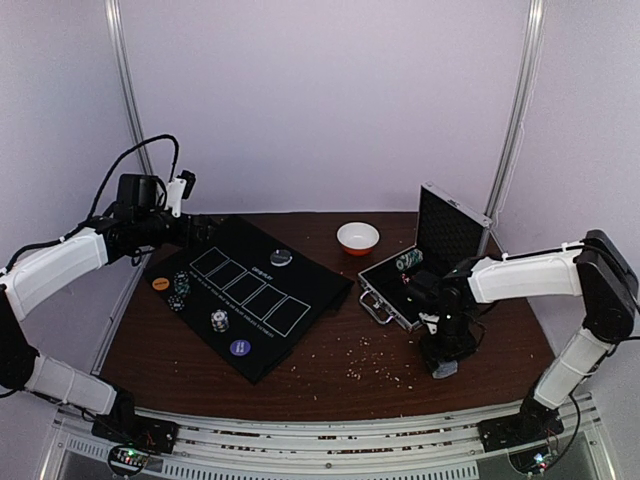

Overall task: Distribute texas hold em gaming equipment
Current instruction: Move the poker card to the center of the board.

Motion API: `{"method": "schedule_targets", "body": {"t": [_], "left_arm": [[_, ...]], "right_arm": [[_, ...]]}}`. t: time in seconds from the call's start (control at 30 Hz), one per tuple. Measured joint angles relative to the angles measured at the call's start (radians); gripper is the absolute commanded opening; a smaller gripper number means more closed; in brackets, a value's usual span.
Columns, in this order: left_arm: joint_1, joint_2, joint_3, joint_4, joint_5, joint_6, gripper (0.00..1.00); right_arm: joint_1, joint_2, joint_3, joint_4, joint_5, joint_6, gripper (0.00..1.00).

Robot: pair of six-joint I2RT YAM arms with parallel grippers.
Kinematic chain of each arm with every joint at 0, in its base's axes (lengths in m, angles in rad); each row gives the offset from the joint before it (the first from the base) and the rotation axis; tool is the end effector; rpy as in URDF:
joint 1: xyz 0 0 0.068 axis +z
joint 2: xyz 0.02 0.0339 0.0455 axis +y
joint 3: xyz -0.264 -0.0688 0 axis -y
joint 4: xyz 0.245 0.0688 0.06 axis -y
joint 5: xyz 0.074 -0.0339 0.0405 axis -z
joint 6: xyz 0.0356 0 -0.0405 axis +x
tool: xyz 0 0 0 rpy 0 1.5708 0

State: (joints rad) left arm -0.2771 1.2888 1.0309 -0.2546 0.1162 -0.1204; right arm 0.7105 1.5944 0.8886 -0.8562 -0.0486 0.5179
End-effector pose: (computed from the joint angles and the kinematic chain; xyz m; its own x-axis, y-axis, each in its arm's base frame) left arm 0.2817 -0.0844 0.3090 -0.5125 0.0217 -0.8584 0.3096 0.9371 -0.1611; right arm 0.1903 0.1660 0.1546 -0.9813 -0.1920 0.0164 -0.1910 0.9805 0.0466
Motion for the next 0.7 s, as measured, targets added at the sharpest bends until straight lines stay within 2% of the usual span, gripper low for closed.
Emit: {"method": "schedule_targets", "body": {"t": [0.17,0.43,0.57,0.7], "left_arm": [[0.000,0.000,0.000,0.000,-0.002,0.001,0.98],[0.000,0.000,0.000,0.002,-0.006,0.008,0.98],[0.000,0.000,0.000,0.003,-0.006,0.011,0.98],[0.000,0.000,0.000,0.009,-0.004,0.011,0.98]], "right_arm": [[0.174,0.159,0.193,-0.013,0.008,0.003,0.59],[0.319,0.413,0.552,-0.027,0.011,-0.105,0.59],[0.375,0.491,0.665,-0.028,0.018,-0.214,0.63],[0.412,0.529,0.707,-0.035,0.045,-0.308,0.74]]}}
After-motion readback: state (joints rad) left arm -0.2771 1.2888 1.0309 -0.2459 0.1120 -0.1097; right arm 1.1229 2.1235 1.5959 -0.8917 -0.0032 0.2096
